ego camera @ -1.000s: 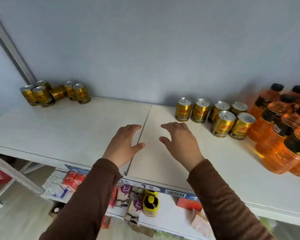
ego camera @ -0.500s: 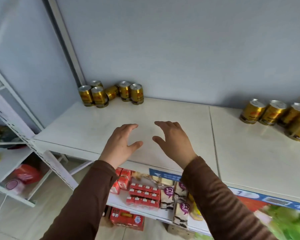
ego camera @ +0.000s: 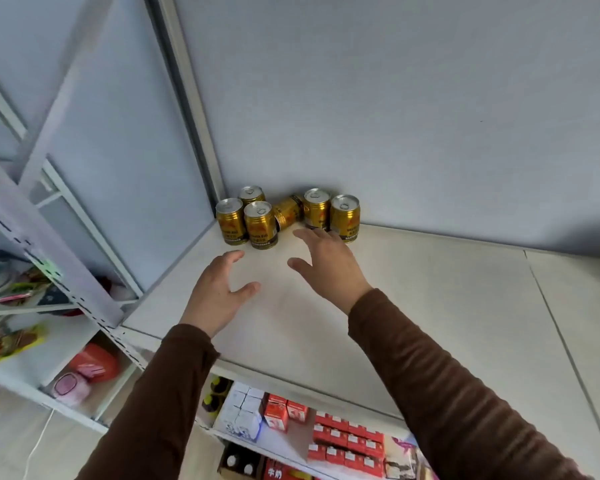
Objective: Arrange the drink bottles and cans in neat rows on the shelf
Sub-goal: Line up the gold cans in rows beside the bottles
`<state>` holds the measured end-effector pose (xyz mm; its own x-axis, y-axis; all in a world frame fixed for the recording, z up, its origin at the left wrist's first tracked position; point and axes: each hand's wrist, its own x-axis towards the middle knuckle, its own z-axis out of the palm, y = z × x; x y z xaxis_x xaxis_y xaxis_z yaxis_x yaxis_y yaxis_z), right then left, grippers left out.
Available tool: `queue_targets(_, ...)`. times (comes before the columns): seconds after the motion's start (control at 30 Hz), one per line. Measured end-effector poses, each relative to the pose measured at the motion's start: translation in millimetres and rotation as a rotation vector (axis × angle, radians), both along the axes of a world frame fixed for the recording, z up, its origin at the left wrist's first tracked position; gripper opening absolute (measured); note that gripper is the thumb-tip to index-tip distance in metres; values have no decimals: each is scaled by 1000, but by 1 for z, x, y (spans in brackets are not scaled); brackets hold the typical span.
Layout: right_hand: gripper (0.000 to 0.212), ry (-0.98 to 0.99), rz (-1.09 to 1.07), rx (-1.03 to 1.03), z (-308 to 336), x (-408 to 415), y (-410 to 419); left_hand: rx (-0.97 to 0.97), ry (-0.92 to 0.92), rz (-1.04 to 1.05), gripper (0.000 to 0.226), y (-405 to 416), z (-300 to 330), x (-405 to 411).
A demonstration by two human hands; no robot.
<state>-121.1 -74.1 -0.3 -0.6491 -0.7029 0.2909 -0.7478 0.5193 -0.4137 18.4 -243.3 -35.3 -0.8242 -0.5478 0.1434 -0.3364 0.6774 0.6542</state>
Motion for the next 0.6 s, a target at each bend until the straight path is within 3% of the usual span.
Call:
queue_targets(0.33,71,-49,-106,87,8,-42,-118,255,75,43,86,-127,-17,-64)
queue_targets(0.6,69,-68,-215,225,8,-55,-165,414,93,-209,83,-163,-25,-114)
